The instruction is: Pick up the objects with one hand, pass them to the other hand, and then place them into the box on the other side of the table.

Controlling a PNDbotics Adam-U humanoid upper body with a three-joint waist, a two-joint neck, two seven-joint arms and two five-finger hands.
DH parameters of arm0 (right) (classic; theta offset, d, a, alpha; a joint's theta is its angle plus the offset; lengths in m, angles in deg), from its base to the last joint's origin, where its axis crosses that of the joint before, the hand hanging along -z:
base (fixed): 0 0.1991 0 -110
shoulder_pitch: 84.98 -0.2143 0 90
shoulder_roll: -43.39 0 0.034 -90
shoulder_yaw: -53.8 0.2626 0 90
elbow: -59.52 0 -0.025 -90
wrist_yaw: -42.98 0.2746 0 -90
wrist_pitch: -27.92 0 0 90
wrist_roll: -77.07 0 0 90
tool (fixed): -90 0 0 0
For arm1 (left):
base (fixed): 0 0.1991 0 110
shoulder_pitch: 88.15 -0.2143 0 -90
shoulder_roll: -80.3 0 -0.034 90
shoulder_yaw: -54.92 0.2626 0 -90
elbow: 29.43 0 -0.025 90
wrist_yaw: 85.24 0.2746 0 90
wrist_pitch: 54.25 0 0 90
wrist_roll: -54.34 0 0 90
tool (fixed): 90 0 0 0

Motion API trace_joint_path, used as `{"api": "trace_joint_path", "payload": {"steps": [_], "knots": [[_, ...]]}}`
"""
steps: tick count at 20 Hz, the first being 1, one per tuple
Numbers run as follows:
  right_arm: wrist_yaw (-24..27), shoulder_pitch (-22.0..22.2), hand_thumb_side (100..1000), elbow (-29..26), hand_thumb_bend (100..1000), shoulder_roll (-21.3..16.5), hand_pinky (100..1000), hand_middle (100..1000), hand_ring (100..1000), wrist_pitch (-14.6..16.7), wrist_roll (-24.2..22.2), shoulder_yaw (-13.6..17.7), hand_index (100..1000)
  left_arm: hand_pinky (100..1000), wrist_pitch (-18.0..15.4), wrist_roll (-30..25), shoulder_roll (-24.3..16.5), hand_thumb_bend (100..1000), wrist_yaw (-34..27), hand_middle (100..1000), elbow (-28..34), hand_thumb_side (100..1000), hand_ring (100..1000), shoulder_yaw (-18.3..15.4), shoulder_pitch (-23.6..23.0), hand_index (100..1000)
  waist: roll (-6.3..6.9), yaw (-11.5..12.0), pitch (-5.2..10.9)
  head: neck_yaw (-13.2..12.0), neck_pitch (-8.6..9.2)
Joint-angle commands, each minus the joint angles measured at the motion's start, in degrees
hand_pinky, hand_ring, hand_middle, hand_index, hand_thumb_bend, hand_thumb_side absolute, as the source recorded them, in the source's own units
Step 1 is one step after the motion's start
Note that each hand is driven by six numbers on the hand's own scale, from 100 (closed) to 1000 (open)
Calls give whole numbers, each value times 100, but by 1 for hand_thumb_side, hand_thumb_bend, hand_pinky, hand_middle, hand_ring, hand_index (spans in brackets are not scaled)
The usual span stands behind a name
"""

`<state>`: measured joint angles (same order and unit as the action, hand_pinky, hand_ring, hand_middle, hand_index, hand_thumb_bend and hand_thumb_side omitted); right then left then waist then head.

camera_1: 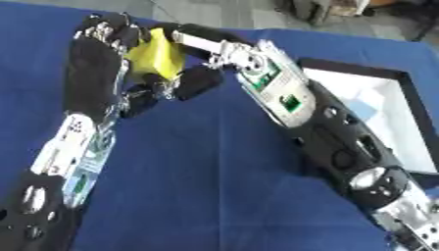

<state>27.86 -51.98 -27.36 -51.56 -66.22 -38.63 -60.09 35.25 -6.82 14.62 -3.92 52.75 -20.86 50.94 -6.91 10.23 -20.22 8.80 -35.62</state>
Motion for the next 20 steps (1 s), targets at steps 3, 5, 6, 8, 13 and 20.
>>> {"api": "trace_joint_path", "payload": {"steps": [3,5,6,8,13,20], "knots": [[11,-83,379,-36,100,76,1000,1000,1000,-68,50,-108,1000,670,-73,65,479,578,227,275,211,100,476,465,189,311,32,14,110,71,64],[57,-83,374,-69,100,66,1000,1000,1000,-102,75,-104,1000,696,-43,93,482,587,299,330,218,100,507,469,178,376,29,14,109,75,52],[76,-82,374,-81,100,61,1000,1000,1000,-122,88,-101,1000,716,-32,100,481,593,327,362,222,100,530,473,175,414,28,14,108,70,51],[99,-79,376,-93,100,54,1000,1000,1000,-154,107,-96,1000,729,-15,99,479,598,374,411,221,100,564,477,165,481,26,19,107,70,51],[126,-76,377,-120,100,37,1000,1000,1000,-186,129,-88,1000,759,-3,54,477,586,469,513,212,100,641,494,141,704,23,26,100,68,45],[137,-62,373,-130,100,21,1000,1000,1000,-212,153,-80,1000,773,4,33,468,620,557,552,211,100,686,503,107,812,18,38,99,84,31]]}}
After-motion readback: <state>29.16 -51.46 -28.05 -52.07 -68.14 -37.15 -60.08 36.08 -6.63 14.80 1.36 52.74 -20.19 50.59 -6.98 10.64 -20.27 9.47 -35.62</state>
